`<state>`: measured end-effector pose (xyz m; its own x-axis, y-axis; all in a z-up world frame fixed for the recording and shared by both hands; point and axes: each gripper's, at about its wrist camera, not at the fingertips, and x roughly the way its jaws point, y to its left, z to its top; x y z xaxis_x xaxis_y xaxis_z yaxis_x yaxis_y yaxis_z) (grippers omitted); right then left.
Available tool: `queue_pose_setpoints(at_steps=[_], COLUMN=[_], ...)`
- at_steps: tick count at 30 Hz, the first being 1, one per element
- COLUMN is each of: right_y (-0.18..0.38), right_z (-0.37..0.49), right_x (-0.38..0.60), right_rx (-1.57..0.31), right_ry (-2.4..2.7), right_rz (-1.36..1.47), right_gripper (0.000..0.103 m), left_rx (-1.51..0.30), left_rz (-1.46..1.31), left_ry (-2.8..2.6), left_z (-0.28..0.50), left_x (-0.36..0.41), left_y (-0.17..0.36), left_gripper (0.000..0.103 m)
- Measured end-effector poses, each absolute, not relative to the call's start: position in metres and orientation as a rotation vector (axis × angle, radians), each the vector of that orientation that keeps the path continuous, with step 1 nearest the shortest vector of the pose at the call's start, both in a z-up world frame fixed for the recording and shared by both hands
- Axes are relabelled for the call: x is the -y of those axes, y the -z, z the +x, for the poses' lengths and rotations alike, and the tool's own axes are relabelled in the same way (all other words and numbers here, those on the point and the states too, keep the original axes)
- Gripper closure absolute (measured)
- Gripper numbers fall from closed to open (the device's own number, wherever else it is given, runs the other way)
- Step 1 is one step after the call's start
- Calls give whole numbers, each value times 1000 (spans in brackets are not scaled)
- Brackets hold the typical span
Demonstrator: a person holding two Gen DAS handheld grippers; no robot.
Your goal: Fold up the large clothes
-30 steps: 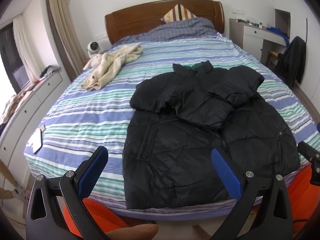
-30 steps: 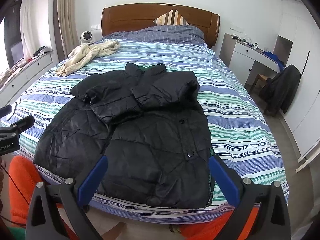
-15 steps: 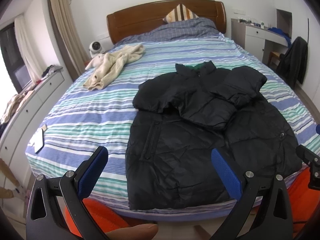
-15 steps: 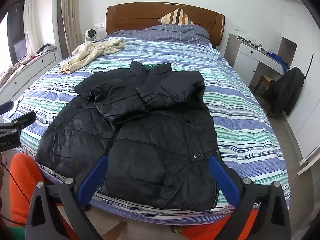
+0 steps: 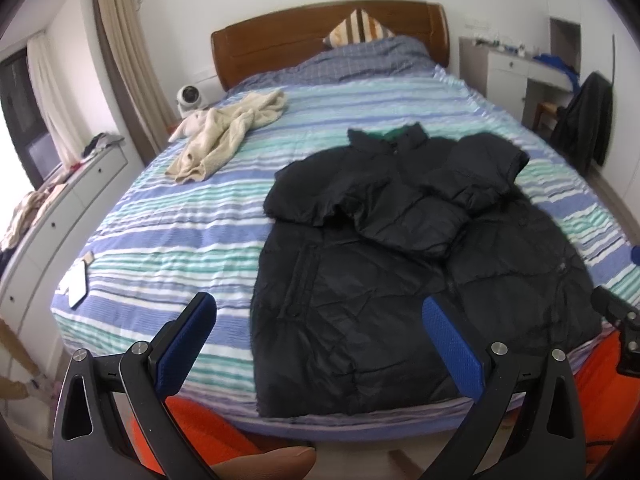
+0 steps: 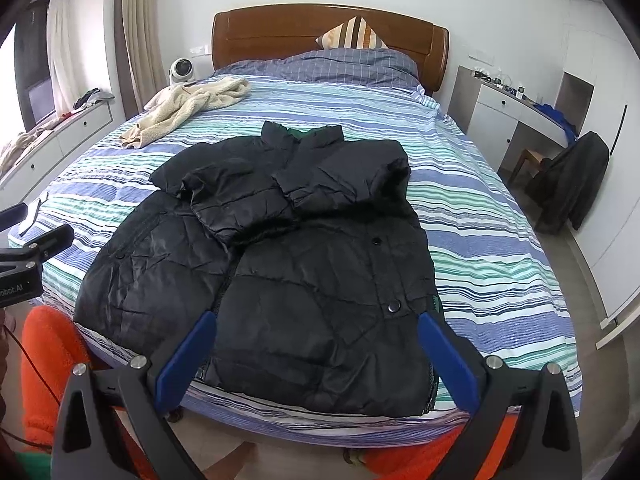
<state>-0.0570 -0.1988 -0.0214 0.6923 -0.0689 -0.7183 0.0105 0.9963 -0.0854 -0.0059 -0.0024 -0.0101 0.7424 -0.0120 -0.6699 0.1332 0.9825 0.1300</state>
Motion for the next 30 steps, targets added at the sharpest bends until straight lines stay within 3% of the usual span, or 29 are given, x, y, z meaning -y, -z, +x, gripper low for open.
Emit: queue_pose_setpoints(at_steps=[30], right_y=[15], right_z=[-59], right_x=[202], right_rx=[-764], right_ry=[35], right_rz=[-108], right_gripper=[0], left_rx=[-778], left_rz=[148], left_ry=[110], left_z=[0], left_x=[-3], left_y=[20], left_gripper=[0])
